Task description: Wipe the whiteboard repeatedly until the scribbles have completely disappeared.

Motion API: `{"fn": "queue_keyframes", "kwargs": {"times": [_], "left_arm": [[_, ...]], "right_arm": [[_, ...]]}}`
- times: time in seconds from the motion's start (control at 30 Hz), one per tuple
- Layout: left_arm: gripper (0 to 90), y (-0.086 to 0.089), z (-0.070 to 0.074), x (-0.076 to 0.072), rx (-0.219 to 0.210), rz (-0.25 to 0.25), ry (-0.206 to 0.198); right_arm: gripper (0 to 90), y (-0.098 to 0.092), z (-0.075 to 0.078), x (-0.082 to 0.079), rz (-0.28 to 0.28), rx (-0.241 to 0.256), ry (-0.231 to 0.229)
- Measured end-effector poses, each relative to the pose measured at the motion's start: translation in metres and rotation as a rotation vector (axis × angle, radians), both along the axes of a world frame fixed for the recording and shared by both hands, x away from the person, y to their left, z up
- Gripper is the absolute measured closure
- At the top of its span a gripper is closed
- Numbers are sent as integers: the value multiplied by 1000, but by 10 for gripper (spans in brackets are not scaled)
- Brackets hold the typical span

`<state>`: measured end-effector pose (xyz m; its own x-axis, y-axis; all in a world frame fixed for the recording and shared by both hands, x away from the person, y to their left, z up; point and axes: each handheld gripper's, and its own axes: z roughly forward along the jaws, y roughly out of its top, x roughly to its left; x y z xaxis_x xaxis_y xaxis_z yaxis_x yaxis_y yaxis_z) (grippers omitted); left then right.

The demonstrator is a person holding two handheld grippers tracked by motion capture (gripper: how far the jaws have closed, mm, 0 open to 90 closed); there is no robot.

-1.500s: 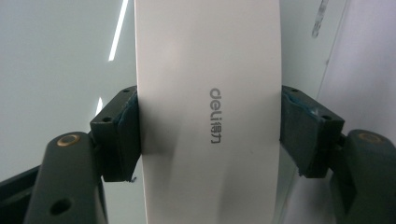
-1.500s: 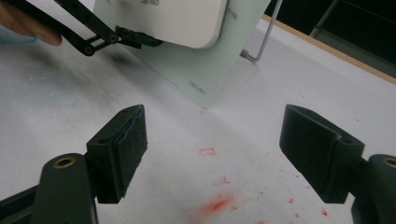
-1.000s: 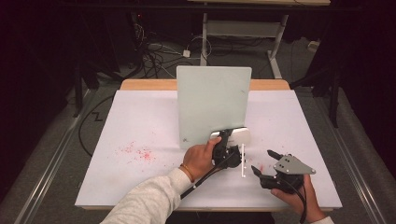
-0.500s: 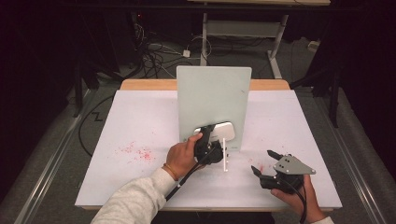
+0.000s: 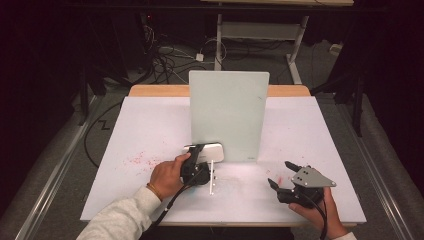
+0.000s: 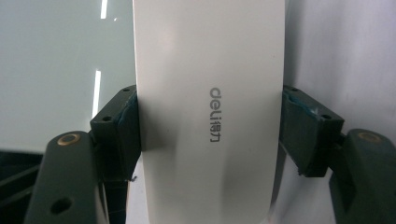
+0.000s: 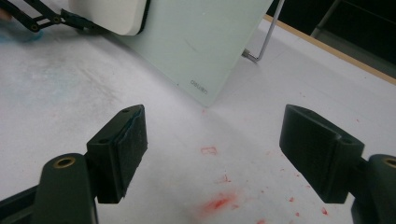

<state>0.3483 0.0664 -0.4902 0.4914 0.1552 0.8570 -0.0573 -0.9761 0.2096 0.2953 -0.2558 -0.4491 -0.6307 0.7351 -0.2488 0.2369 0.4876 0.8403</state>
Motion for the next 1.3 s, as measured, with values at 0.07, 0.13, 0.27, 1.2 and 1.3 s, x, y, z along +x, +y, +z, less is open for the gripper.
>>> {"fn": "queue_keyframes", "kwargs": {"times": [0.07, 0.13, 0.27, 1.2, 1.3], "left_arm": [[289, 7, -1, 0, 7, 5, 3], [289, 10, -1, 0, 16, 9, 0], [289, 28, -3, -1, 22, 38, 3], [288, -32, 1, 0, -17, 3, -5], [288, -56, 1, 0, -19, -14, -10]], "right_arm": [[240, 0, 0, 0, -5, 4, 4], [240, -1, 0, 0, -6, 1, 4], [240, 0, -1, 0, -2, 0, 4], [234, 2, -2, 2, 2, -8, 13], [234, 1, -2, 3, 0, -11, 10]]}}
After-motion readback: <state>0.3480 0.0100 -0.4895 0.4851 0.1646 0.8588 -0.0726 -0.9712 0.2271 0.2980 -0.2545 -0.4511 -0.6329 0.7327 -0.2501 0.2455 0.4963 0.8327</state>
